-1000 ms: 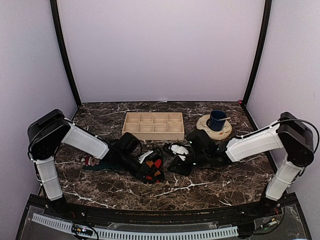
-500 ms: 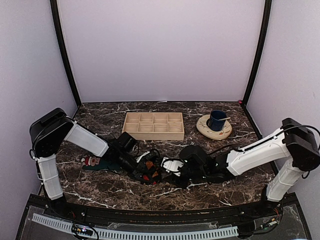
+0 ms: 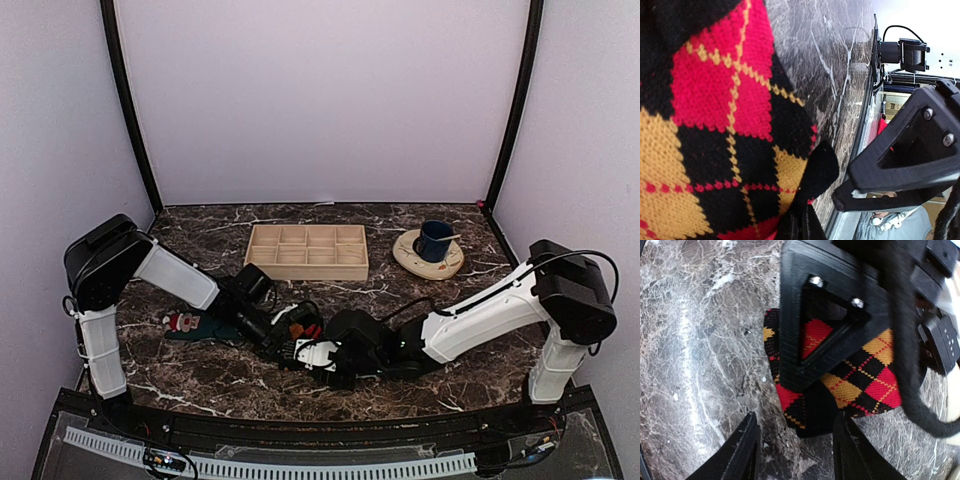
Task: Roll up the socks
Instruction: Pick up the sock from the center of the board.
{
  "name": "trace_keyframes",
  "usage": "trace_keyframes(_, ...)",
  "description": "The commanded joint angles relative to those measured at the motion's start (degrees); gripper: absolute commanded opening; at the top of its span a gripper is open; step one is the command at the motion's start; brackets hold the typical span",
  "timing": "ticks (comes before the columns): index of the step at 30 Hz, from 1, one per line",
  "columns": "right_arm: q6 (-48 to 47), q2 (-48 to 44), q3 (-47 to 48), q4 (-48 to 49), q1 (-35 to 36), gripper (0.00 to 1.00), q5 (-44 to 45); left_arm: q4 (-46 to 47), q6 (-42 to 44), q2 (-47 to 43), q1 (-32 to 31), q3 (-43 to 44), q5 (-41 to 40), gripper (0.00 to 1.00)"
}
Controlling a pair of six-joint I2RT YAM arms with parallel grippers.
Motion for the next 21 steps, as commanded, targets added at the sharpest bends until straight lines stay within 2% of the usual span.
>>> trace_keyframes(1,-3.3,2.3,2.5,-0.6,1.1,0.44,1.4,-4.9,1.7,0.7,0.6,0.6,0.8,0.0)
trace_keyframes(21,-9.8,7.5,4.2,-1.7,1.2,0.38,3.2,-8.9,5.6,3.1,0.9,2.6,4.9,0.0)
